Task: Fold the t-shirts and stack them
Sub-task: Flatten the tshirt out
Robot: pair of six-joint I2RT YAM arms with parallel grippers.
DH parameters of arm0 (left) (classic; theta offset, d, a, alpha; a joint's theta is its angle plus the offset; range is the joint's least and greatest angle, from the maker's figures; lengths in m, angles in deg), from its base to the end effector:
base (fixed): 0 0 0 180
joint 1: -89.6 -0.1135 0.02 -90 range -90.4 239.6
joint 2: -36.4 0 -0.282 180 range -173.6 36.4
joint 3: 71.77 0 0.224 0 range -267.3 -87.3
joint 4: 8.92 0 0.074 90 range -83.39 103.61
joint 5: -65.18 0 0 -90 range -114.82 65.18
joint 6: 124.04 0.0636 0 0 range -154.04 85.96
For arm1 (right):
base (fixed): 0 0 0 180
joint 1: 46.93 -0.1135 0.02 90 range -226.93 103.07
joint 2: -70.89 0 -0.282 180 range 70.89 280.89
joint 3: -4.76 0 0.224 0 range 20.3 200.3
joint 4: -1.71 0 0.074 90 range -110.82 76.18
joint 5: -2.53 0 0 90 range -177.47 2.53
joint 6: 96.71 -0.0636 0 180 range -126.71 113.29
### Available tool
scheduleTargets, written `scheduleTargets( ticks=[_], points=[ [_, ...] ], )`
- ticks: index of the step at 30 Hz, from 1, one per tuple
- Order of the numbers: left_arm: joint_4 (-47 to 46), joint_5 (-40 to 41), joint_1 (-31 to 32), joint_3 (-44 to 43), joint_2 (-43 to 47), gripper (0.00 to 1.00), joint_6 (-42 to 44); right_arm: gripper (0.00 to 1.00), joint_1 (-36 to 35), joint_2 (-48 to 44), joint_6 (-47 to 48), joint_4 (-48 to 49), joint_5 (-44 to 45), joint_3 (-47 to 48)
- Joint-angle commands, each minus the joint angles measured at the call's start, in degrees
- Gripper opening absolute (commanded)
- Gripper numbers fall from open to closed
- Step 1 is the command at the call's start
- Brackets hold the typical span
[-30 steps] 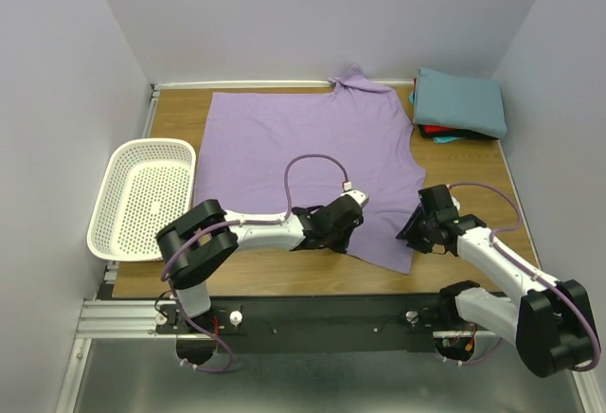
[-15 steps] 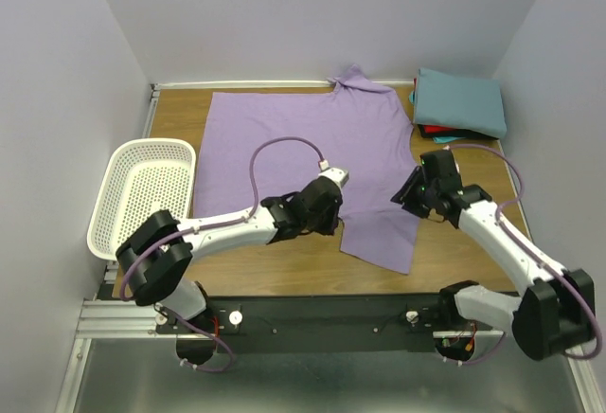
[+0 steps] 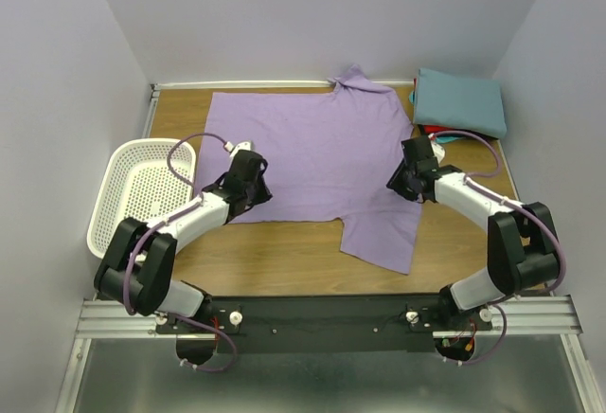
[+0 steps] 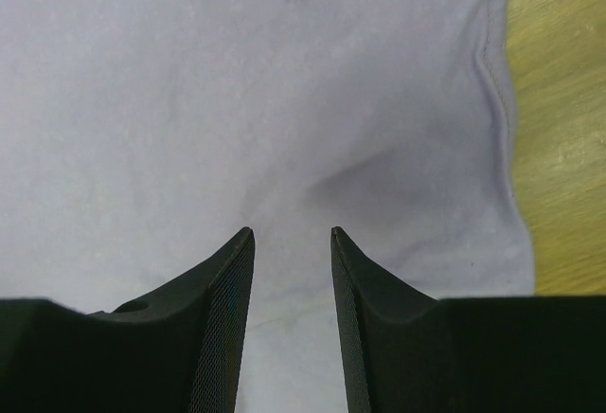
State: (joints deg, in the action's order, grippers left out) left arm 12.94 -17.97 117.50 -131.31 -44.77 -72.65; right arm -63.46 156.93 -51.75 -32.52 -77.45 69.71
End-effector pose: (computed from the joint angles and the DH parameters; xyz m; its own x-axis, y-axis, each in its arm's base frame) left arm 0.2549 -0.1264 0.2152 -0.7175 -0.3212 -0.6181 -0.0763 0.9183 -0.3886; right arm 0.2785 0.0711 0.2019 -0.6882 0.5226 -0.5033 0.4269 0.8525 0.3015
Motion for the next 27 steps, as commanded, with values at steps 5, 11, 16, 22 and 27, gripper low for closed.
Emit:
scheduleTargets(
  ticks=[5, 11, 16, 22, 27],
  points=[
    [-6.1, 1.8, -6.1, 10.0, 1.6, 0.26, -10.4, 0.45, 0.8, 1.8, 0.1, 4.9, 3.3, -5.9],
    [-4.9, 4.2, -6.1, 12.0, 0.8, 0.25, -14.0, 0.45, 1.9, 1.5, -0.1, 5.5, 1.8, -9.5],
    [-3.2, 4.4, -6.1, 13.4, 2.3, 0.23, -15.8, 0.45, 3.0, -1.0, 0.1, 5.6, 0.4, -12.9],
    [-1.8, 1.7, -6.0, 15.6, 5.7, 0.14, -16.4, 0.45, 4.6, -7.7, -0.2, 5.4, -2.7, -16.8],
    [2.1, 1.9, -5.5, 16.4, 11.6, 0.14, -17.6, 0.45, 4.8, -11.1, 0.0, 3.9, -4.7, -18.6]
  ],
)
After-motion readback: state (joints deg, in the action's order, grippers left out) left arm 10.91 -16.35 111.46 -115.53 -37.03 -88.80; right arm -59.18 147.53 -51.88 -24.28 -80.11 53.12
